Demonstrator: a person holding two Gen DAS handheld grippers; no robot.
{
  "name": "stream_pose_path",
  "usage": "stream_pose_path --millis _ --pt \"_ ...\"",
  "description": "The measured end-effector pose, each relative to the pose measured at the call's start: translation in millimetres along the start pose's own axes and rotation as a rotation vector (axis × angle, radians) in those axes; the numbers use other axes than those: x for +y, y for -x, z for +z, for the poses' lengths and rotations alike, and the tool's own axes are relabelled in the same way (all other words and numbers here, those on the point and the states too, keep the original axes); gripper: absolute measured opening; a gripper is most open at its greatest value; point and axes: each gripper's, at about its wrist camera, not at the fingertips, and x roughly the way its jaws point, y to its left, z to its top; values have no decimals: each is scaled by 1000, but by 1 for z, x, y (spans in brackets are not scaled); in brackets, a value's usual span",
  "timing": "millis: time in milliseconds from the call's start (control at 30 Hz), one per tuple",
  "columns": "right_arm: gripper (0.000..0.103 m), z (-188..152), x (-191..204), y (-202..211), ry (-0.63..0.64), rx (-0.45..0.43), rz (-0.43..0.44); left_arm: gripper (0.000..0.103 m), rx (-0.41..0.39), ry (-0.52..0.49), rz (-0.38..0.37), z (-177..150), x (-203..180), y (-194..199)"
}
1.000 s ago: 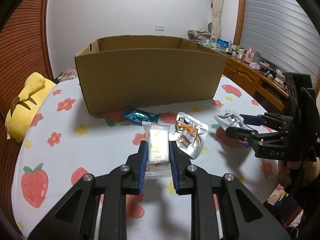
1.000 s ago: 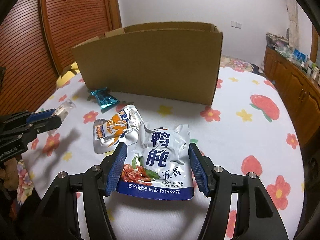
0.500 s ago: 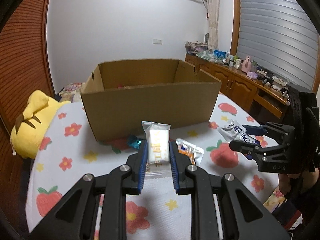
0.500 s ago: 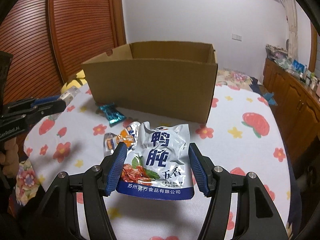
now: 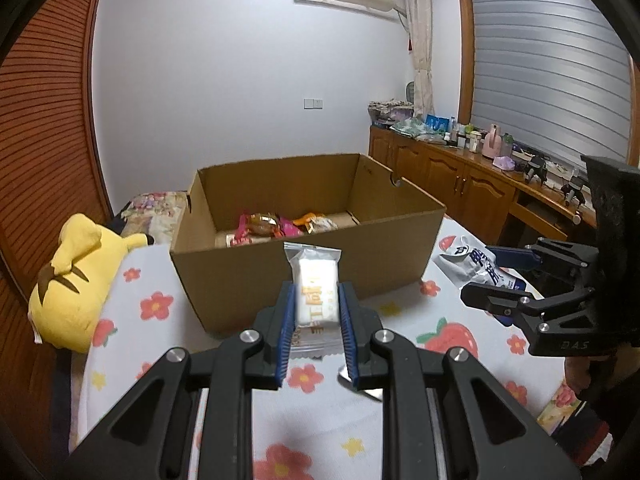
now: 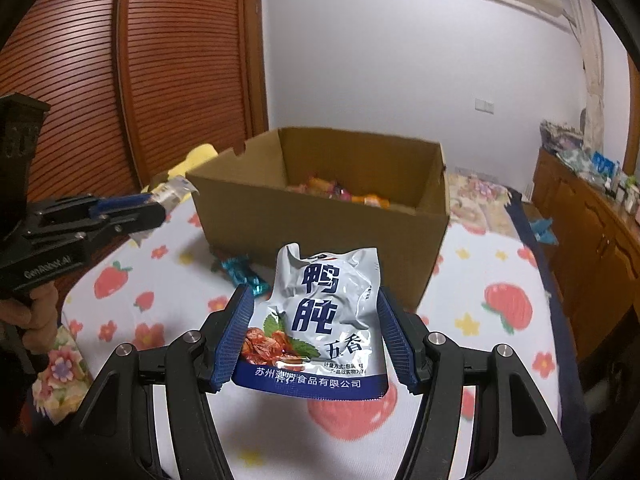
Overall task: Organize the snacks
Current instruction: 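Carry both snacks over the cardboard box and open both tools to drop them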
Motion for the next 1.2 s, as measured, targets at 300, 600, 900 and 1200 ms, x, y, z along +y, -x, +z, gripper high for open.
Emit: stream_pose_path --millis 300,600,900,1200 --pt "64 37 -5 -18 27 -29 12 20 8 -12 18 30 13 -31" --pt "64 64 -21 -46 24 -44 43 20 14 -10 24 52 24 -60" --pt "64 86 -30 -73 41 -31 43 21 64 10 13 68 42 -101" --pt "64 96 -36 -101 40 18 40 23 74 0 35 75 46 -122"
